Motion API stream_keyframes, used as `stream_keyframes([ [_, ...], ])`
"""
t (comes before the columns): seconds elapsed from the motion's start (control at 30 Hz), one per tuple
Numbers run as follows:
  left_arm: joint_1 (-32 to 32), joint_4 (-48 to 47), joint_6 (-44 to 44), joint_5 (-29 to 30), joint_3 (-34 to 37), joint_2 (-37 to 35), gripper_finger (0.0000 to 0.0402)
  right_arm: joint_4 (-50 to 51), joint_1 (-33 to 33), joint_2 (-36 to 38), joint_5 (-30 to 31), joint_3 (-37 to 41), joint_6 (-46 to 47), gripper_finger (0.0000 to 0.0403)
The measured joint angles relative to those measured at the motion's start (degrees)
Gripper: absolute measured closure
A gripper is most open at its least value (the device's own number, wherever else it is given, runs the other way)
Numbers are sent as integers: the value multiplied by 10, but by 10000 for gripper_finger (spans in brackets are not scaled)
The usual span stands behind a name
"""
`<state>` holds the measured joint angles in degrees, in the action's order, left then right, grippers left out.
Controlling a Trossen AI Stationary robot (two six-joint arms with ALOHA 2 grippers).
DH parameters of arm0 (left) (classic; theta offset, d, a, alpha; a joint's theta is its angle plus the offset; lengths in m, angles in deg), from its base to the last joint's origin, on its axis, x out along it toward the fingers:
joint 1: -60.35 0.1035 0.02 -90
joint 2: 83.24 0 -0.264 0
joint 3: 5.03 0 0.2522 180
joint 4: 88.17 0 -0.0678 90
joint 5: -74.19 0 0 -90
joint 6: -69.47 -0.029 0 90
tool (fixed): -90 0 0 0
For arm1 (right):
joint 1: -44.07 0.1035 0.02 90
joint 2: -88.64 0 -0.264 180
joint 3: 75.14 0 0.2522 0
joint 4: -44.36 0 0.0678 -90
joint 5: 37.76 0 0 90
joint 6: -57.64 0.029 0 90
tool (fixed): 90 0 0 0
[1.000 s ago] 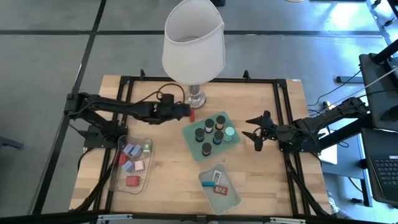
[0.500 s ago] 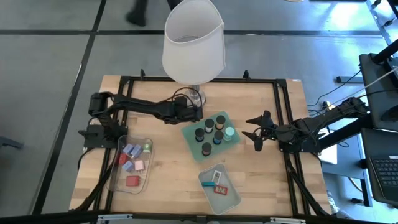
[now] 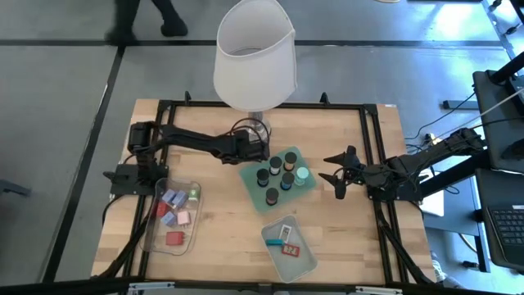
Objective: Pick & Place Office items
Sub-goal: Put the red charger adapter into the transparent bin
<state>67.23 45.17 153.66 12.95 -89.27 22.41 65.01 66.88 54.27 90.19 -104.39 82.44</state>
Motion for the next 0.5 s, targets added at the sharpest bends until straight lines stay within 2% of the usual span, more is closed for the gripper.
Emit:
stream_keyframes([
  [0.5,15,31,33,-6,0,56,2,0,0,0,0,0,0,112],
])
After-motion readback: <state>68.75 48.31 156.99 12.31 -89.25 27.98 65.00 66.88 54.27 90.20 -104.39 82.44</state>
